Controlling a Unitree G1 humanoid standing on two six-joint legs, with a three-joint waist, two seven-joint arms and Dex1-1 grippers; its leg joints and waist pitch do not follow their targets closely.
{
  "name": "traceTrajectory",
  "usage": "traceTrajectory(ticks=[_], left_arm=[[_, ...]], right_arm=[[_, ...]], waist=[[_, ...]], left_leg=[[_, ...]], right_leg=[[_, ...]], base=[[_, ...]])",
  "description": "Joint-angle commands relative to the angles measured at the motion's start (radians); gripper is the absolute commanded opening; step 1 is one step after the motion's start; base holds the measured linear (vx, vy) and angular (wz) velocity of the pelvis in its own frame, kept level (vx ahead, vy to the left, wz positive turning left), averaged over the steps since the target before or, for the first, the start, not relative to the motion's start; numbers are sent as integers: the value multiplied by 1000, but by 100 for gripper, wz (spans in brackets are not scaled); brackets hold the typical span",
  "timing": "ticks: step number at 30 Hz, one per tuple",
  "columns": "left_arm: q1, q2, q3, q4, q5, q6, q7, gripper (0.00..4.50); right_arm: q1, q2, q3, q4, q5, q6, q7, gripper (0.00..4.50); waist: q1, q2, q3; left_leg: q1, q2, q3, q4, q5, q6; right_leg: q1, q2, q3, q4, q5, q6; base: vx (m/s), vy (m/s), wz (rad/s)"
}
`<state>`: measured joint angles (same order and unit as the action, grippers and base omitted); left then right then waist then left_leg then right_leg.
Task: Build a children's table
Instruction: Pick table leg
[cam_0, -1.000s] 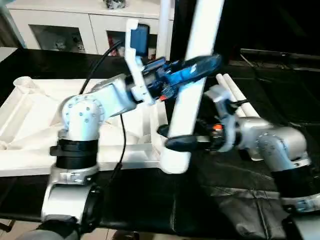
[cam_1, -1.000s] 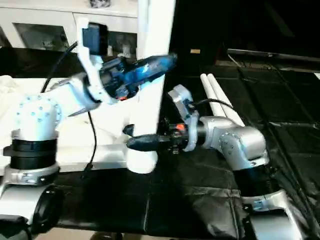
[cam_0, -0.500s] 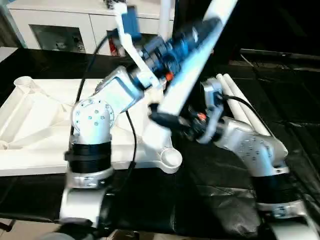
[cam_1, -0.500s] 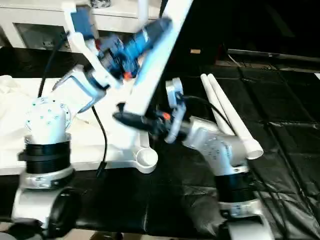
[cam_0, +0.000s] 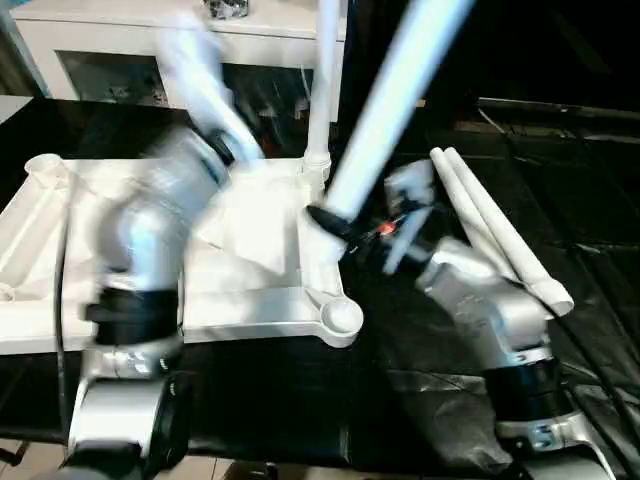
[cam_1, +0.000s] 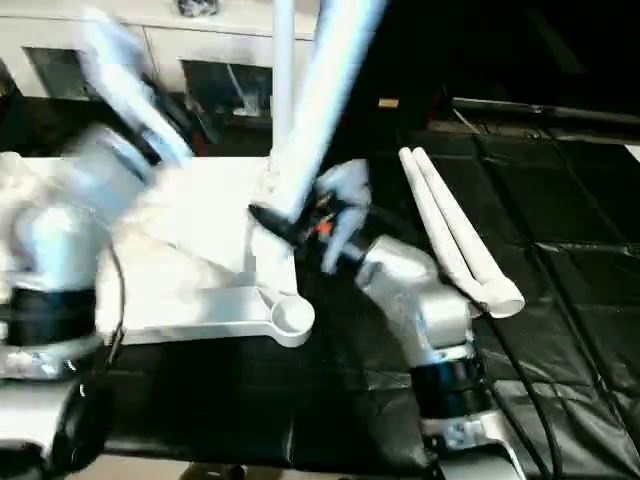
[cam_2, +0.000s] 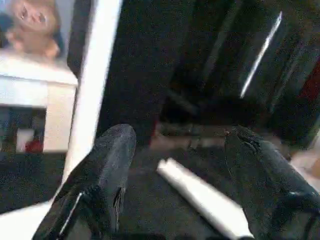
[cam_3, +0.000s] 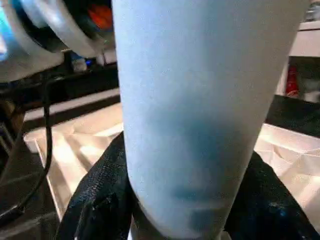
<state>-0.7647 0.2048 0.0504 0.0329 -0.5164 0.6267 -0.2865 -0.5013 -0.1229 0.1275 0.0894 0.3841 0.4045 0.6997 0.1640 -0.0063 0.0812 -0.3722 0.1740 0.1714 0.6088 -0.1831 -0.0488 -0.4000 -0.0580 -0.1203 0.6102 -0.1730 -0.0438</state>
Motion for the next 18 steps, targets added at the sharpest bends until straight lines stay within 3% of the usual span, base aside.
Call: traceTrajectory(ticks=[1,3,5,10,16,17,18], left_arm=[[-13,-6,-53,-59,9,-6,-39,326],[-11,-11,-62,-99,-16,3,-69,326],[-8,-9,-68,-116,-22,5,-82,326],[23,42,-124,-219,-17,-5,-170,326],[45,69,-117,-241,7,-11,-171,326],[52,80,-119,-244,19,-17,-181,326],[79,105,-100,-242,27,-20,-192,326]], right_arm=[[16,-6,28,-20,-41,-38,2,193],[25,-8,37,-18,-51,-50,9,193],[28,-10,40,-18,-55,-54,10,193],[37,-15,45,-3,-88,-66,-28,193],[44,-5,28,4,-107,-89,-77,193],[48,-1,24,3,-105,-85,-83,193],[60,1,19,-2,-109,-89,-95,193]], waist=[[-5,7,-94],[-6,4,-94],[-8,4,-92],[-20,7,-88],[-27,9,-87],[-26,11,-89],[-26,22,-88]], left_leg=[[13,67,-30,-67,-112,-11],[8,67,-29,-65,-108,-6],[8,67,-28,-65,-112,-3],[11,64,-29,-68,-149,-9],[13,62,-28,-68,-160,-13],[14,63,-29,-69,-162,-13],[14,64,-31,-69,-169,-16]], right_leg=[[58,-109,75,-71,-225,-66],[63,-112,77,-66,-190,-103],[64,-112,77,-67,-192,-110],[63,-110,74,-79,-294,-88],[60,-104,74,-82,-309,-76],[60,-105,73,-81,-300,-76],[59,-105,74,-80,-291,-81]], base=[[0,0,0],[0,0,0],[0,0,0],[0,0,0],[0,0,0],[0,0,0],[0,0,0]])
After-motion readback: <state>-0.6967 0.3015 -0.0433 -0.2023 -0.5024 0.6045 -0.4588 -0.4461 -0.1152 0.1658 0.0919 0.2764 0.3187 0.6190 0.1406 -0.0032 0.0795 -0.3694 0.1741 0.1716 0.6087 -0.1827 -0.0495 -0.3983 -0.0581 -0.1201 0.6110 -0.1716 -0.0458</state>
